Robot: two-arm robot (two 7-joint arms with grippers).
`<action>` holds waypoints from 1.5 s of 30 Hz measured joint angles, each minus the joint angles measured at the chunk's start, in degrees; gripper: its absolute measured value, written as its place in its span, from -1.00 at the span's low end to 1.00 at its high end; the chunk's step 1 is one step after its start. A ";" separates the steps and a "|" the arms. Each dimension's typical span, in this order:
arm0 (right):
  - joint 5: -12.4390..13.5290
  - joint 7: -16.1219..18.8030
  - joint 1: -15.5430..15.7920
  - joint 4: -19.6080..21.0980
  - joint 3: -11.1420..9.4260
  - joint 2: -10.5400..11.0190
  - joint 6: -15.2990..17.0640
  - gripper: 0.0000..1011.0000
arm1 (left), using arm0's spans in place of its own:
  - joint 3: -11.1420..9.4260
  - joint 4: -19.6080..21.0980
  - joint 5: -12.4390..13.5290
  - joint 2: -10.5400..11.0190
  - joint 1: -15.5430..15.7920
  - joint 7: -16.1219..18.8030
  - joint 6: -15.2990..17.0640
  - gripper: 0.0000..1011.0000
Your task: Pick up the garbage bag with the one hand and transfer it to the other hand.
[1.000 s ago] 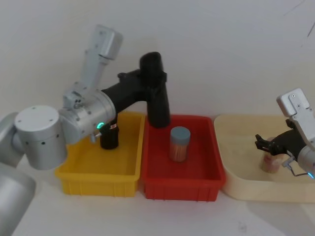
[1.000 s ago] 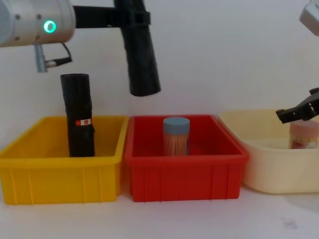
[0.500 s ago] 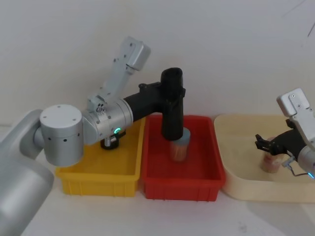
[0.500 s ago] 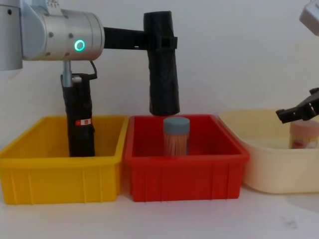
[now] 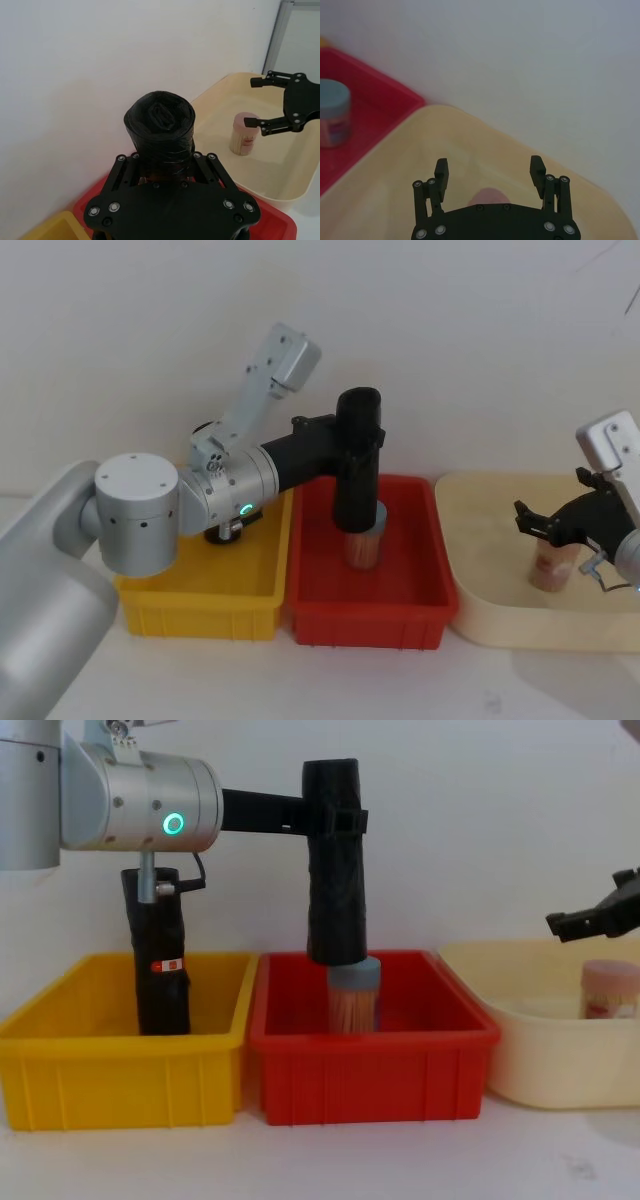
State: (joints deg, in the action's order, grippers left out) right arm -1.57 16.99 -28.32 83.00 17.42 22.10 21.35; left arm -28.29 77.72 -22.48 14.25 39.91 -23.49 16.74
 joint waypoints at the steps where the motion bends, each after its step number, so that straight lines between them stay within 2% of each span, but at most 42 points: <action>1: 0.35 0.68 0.22 0.50 -0.12 0.26 -0.54 0.98 | -0.05 -0.07 0.02 0.00 0.04 -0.03 -0.02 -0.25; 7: 1.76 3.64 0.64 1.88 -0.21 1.16 -2.19 0.98 | -0.38 -0.47 0.15 -0.03 0.32 -0.20 -0.14 -0.25; 17: 4.25 10.26 -0.69 0.77 2.06 1.64 -3.57 0.98 | -0.61 -0.75 0.24 -0.06 0.51 -0.33 -0.21 -0.25; 21: 4.97 13.01 -1.93 -0.92 3.49 1.15 -3.82 0.98 | -0.67 -0.81 0.27 -0.06 0.55 -0.35 -0.23 -0.25; 24: 5.39 15.25 -3.57 -3.36 5.24 0.15 -4.12 0.98 | -0.71 -0.86 0.29 -0.06 0.57 -0.38 -0.26 -0.25; 31: 6.29 18.67 -6.56 -7.60 7.70 -1.88 -5.03 0.98 | -0.75 -0.92 0.31 -0.06 0.61 -0.43 -0.27 -0.25; 37: 7.58 21.10 -8.73 -10.32 8.84 -3.39 -5.80 0.98 | -0.79 -0.96 0.32 -0.06 0.64 -0.43 -0.27 -0.25; 45: 9.73 23.46 -10.91 -11.85 8.87 -4.43 -6.36 0.98 | -0.81 -0.99 0.31 -0.06 0.66 -0.43 -0.27 -0.25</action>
State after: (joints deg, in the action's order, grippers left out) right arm 8.16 40.45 -39.24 71.14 26.29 17.67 14.99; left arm -29.10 76.72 -22.16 14.19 40.56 -23.92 16.47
